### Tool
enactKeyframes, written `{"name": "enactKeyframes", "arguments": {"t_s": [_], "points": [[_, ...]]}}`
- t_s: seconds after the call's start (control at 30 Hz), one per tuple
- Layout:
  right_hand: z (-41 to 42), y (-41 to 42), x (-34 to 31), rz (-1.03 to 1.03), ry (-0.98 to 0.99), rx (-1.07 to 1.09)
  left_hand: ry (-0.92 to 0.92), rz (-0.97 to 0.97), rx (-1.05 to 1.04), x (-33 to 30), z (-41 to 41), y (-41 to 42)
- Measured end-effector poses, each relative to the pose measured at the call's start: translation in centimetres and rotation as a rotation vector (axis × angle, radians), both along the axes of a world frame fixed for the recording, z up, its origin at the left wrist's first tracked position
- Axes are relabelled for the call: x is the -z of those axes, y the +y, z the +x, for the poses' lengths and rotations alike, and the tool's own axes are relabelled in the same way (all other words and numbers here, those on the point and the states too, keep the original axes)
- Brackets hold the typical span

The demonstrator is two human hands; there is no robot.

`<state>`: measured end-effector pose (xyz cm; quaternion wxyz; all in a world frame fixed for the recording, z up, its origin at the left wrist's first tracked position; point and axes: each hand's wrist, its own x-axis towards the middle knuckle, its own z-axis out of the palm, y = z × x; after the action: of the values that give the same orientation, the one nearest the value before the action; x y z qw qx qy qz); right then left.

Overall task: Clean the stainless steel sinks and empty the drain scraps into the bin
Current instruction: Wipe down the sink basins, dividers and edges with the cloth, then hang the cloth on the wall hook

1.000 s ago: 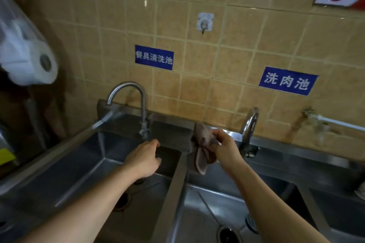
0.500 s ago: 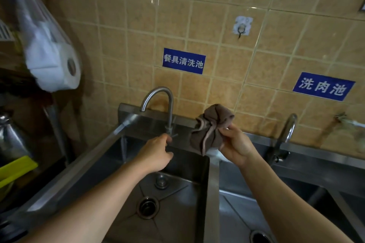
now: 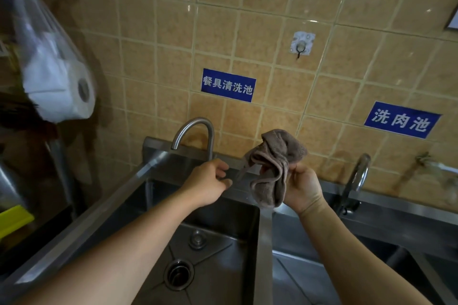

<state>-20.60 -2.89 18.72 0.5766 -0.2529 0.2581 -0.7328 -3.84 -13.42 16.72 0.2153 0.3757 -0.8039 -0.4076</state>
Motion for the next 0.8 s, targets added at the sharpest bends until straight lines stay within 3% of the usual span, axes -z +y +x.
{"name": "enactKeyframes", "arguments": {"t_s": [0.23, 0.33, 0.5, 0.63, 0.8], "points": [[-2.0, -0.5, -1.0, -0.028, -0.039, 0.029, 0.332, 0.462, -0.014, -2.4, -2.6, 0.9], [-3.1, -0.5, -0.8, -0.036, -0.05, 0.027, 0.378, 0.548, -0.076, -3.1, -4.3, 0.9], [-5.5, -0.1, 0.4, -0.047, -0.065, 0.027, 0.252, 0.47, -0.027, -3.6, -6.3, 0.7], [-8.2, -0.1, 2.6, -0.006, -0.064, 0.024, 0.059, 0.229, -0.016, -5.3, -7.6, 0.4], [-8.5, 0.7, 3.7, 0.038, 0.082, -0.024, 0.063, 0.099, -0.081, -8.6, -9.8, 0.1]]}}
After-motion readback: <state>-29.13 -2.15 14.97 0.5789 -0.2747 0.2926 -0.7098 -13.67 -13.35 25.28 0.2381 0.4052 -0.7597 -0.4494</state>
